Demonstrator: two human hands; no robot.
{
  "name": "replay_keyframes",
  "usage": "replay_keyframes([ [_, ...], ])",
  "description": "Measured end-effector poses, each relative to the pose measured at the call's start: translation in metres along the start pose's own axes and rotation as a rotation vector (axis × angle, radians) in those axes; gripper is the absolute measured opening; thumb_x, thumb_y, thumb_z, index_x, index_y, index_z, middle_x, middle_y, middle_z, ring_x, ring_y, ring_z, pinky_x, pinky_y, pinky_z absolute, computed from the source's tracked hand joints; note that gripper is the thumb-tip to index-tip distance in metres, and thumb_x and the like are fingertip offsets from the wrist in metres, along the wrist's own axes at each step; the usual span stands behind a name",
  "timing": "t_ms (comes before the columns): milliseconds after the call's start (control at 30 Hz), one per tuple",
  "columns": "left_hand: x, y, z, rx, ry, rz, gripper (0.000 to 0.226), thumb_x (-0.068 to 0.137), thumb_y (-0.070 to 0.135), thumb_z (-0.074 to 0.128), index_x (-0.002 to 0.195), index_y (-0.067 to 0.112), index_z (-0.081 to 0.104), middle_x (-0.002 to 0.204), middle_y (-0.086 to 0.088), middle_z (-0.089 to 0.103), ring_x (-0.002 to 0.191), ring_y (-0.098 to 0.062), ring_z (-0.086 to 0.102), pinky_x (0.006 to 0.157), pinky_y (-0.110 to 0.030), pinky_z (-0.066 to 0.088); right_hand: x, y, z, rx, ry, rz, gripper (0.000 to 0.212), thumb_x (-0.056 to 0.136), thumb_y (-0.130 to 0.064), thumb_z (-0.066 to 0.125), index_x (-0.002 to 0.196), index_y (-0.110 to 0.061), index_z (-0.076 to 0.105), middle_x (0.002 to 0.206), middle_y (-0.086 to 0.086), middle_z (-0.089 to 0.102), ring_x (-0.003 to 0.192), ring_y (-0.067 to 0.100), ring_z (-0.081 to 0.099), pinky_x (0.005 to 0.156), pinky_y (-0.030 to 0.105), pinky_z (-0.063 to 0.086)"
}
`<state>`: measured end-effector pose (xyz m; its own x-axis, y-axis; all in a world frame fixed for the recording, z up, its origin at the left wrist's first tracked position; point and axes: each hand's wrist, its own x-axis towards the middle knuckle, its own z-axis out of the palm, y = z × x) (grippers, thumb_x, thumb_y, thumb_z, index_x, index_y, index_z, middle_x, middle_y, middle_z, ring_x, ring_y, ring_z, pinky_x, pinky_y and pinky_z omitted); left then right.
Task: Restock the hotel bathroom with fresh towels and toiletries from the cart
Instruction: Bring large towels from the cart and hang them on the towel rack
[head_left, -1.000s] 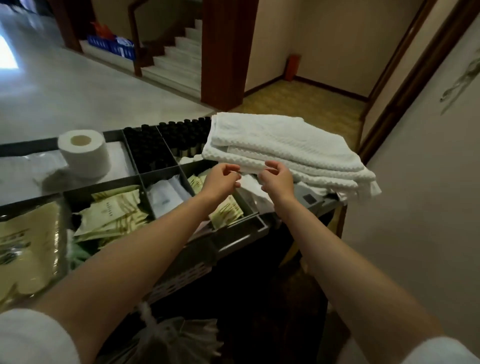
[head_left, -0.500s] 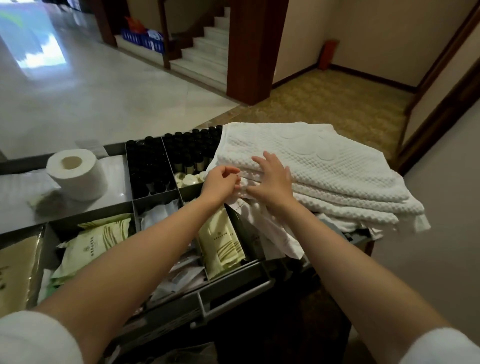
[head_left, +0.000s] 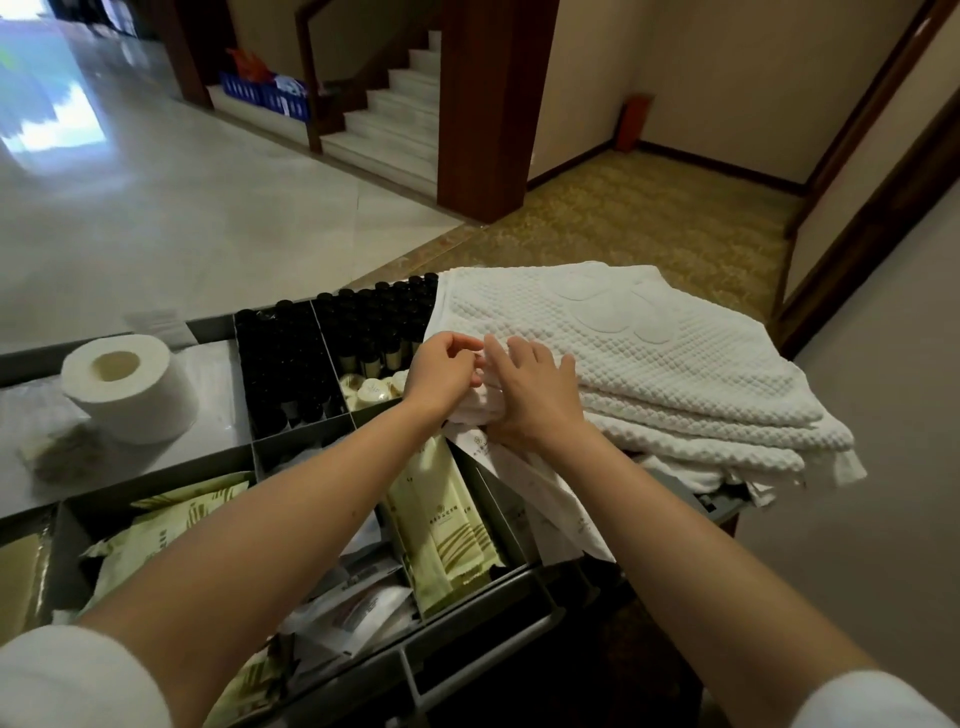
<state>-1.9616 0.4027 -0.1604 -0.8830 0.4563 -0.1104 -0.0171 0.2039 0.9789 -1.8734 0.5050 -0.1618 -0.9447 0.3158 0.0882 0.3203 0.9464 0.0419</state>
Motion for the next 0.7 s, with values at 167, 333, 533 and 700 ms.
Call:
replay_keyframes([
  [167,-0.001,0.008,-0.002,-0.012,0.000,0.023,0.023,0.094,0.004,0.043,0.094,0.015,0.063,0.089,-0.005,0.070,0.067,-0.014,0.063,0.063,-0.028,0.050,0.003,-0.001,0.001,-0.038,-0.034,0.008,0.111,0.071,-0.064,0.069,0.154,-0.033,0.002,0.160,0.013,0.011,0.141,0.036,0.024,0.108,0.061,0.027],
  [333,-0.003,0.016,-0.004,-0.023,0.030,0.065,0.028,0.092,-0.001,0.039,0.089,0.014,0.063,0.084,-0.005,0.069,0.062,-0.013,0.062,0.066,-0.033,0.056,0.010,0.003,-0.011,-0.049,-0.015,-0.013,0.083,0.082,-0.062,0.056,0.148,-0.027,0.022,0.140,0.009,0.041,0.126,0.032,0.040,0.096,0.049,0.041],
  [533,-0.015,0.027,-0.005,-0.039,-0.024,0.072,0.030,0.088,-0.008,0.035,0.085,0.004,0.063,0.072,-0.009,0.068,0.053,-0.017,0.063,0.050,-0.027,0.047,0.012,0.005,-0.004,-0.099,-0.023,-0.030,0.081,0.085,-0.058,0.057,0.149,-0.024,0.019,0.138,0.009,0.041,0.123,0.031,0.042,0.087,0.045,0.044],
  [700,-0.023,0.030,-0.004,-0.075,-0.107,0.113,0.031,0.083,-0.011,0.036,0.071,0.001,0.062,0.064,-0.016,0.067,0.051,-0.024,0.062,0.047,-0.025,0.047,0.017,0.019,-0.012,0.091,0.064,-0.021,0.046,0.089,-0.037,0.053,0.132,-0.026,0.040,0.124,0.004,0.058,0.111,0.030,0.054,0.070,0.037,0.039],
])
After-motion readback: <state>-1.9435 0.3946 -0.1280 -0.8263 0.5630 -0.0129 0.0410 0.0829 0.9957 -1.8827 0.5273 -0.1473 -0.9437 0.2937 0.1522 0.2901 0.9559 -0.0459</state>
